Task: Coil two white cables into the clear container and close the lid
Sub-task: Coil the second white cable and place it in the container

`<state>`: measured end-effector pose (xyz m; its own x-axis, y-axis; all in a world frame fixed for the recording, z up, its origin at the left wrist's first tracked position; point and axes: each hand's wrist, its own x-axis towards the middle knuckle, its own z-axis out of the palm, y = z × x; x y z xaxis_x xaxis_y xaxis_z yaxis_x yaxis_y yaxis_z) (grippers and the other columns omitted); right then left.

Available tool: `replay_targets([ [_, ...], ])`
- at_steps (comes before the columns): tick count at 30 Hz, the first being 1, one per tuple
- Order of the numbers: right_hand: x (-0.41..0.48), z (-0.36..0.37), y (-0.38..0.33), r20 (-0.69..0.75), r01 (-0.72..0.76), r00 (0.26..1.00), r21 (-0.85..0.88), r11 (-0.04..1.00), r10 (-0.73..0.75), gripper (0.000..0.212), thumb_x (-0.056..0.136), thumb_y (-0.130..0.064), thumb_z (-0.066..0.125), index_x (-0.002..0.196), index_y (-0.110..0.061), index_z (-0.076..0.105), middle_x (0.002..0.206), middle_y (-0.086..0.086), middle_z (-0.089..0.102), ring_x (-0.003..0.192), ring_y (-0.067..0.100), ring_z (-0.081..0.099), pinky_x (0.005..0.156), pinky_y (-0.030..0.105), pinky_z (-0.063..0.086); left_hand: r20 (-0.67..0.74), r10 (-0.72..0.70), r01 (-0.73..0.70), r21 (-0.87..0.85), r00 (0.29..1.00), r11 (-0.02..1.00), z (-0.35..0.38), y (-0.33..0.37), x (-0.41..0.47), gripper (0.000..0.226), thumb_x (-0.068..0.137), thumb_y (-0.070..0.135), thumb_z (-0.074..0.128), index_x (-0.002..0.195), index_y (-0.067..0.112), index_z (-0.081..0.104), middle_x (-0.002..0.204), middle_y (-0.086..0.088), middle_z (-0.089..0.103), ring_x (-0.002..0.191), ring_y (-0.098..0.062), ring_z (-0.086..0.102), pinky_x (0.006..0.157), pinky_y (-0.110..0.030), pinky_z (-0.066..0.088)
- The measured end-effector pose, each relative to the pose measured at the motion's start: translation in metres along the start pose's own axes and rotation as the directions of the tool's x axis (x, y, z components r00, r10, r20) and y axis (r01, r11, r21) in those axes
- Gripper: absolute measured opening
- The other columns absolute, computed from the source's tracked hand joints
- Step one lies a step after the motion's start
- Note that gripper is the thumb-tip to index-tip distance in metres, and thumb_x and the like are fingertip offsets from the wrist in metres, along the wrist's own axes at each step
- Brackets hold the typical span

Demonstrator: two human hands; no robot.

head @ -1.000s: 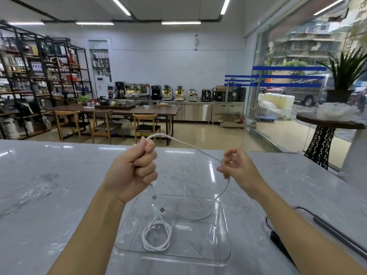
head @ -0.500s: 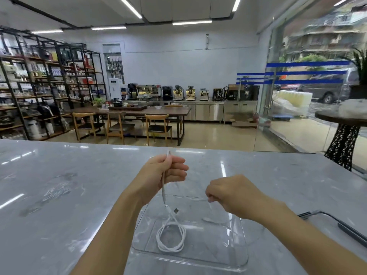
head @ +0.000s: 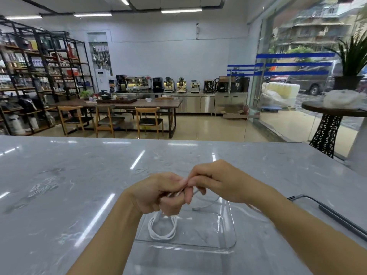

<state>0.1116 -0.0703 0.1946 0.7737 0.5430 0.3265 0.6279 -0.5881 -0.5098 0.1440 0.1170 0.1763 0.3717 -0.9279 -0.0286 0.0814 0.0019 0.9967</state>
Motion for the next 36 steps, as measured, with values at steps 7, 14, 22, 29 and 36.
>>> replay_targets([
  [7, -0.004, -0.02, 0.008, -0.047, -0.189, 0.966, 0.544, 0.818, 0.254, 0.023, 0.078, -0.002, 0.069, 0.099, -0.009, 0.062, 0.087, 0.012, 0.067, 0.038, 0.006, 0.048, 0.037, 0.016, 0.038, -0.522, 0.197, -0.077, 0.242, 0.83, 0.967, 0.017, 0.018, 0.008, 0.036, 0.095, 0.029, 0.038, 0.062, 0.016, 0.044, 0.041, 0.01, 0.03, 0.038, -0.006, 0.021, 0.041, -0.018, 0.018],
  [14, -0.014, -0.048, 0.016, 0.232, -0.446, 0.895, 0.491, 0.748, 0.382, 0.008, 0.08, 0.004, 0.063, 0.087, -0.001, 0.062, 0.071, 0.017, 0.068, 0.042, 0.016, 0.05, 0.04, 0.024, 0.044, -0.683, 0.418, -0.417, 0.179, 0.599, 0.891, -0.005, 0.044, -0.011, 0.04, 0.097, 0.026, 0.036, 0.058, 0.018, 0.037, 0.036, 0.011, 0.03, 0.031, -0.003, 0.022, 0.038, -0.019, 0.015],
  [22, -0.011, -0.067, 0.029, -0.407, -0.392, 0.686, 0.491, 0.778, 0.603, 0.022, 0.072, -0.007, 0.075, 0.081, 0.007, 0.06, 0.058, 0.013, 0.058, 0.039, 0.015, 0.053, 0.041, 0.025, 0.044, -0.79, 0.459, -0.54, 0.198, 0.406, 0.818, -0.016, 0.044, -0.024, 0.047, 0.1, 0.028, 0.029, 0.055, 0.018, 0.04, 0.037, 0.012, 0.029, 0.03, -0.002, 0.021, 0.042, -0.021, 0.012],
  [29, -0.015, -0.085, 0.046, -0.762, -0.237, 0.526, 0.294, 0.926, 0.377, 0.018, 0.067, -0.017, 0.079, 0.07, -0.014, 0.062, 0.057, 0.002, 0.047, 0.053, 0.014, 0.04, 0.052, 0.023, 0.035, -0.841, 0.468, -0.713, 0.151, 0.271, 0.685, -0.039, 0.06, -0.047, 0.049, 0.099, 0.035, 0.027, 0.056, 0.02, 0.044, 0.037, 0.013, 0.03, 0.029, -0.002, 0.021, 0.037, -0.018, 0.015],
  [36, -0.027, -0.096, 0.053, -0.78, 0.057, 0.598, 0.272, 0.96, 0.185, 0.033, 0.071, -0.003, 0.073, 0.062, -0.033, 0.064, 0.059, -0.016, 0.061, 0.057, 0.005, 0.049, 0.055, 0.012, 0.044, -0.863, 0.286, -0.633, -0.049, 0.417, 0.773, -0.043, 0.034, -0.034, 0.042, 0.1, 0.032, 0.029, 0.062, 0.017, 0.039, 0.037, 0.011, 0.029, 0.029, -0.003, 0.02, 0.033, -0.017, 0.016],
])
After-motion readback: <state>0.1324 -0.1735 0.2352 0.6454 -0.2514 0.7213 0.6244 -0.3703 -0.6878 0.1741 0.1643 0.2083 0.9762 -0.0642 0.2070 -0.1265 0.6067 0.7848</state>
